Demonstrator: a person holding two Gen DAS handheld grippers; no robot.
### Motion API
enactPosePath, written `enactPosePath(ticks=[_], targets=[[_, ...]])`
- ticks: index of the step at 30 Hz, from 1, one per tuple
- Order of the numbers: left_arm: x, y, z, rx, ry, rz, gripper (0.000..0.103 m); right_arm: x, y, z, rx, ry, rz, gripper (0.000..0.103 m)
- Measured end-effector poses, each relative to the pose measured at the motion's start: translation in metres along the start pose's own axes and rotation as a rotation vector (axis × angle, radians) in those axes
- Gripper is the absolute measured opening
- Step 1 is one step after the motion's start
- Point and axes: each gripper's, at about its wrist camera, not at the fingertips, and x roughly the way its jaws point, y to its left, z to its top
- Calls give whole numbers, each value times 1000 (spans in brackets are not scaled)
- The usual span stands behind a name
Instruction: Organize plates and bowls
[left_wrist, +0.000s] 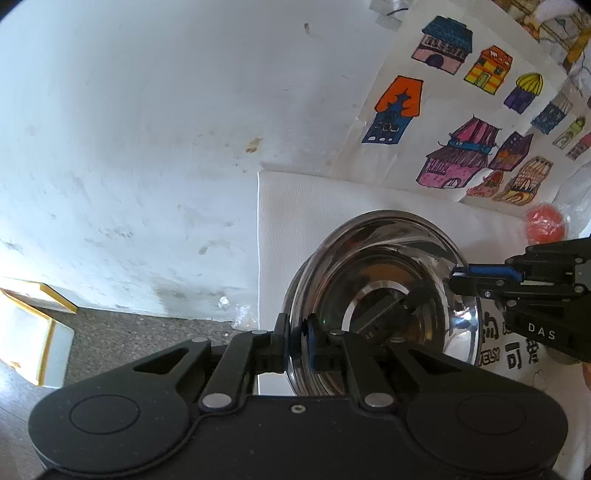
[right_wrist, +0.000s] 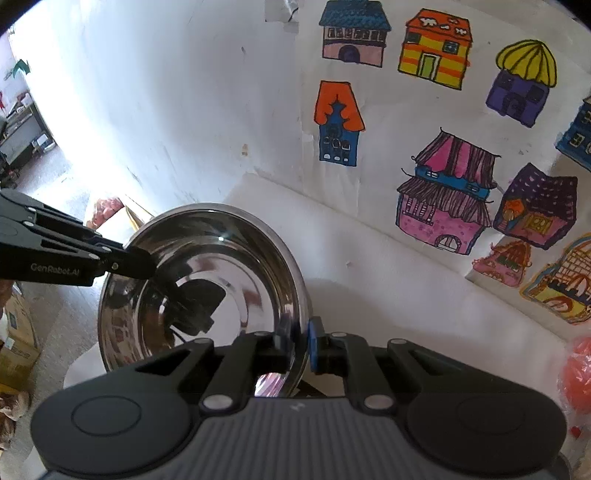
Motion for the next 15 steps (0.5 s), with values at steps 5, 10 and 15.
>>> enactPosePath(ticks=[5, 10, 15], targets=[[1, -11, -1, 48, -7, 60, 12, 0, 3, -1, -13, 3, -12, 12], [3, -16, -1, 74, -10, 97, 13, 2, 4, -2, -21, -1, -21, 12], [4, -20, -1, 81, -21, 119, 13, 2, 4, -4, -14, -4, -19, 14]])
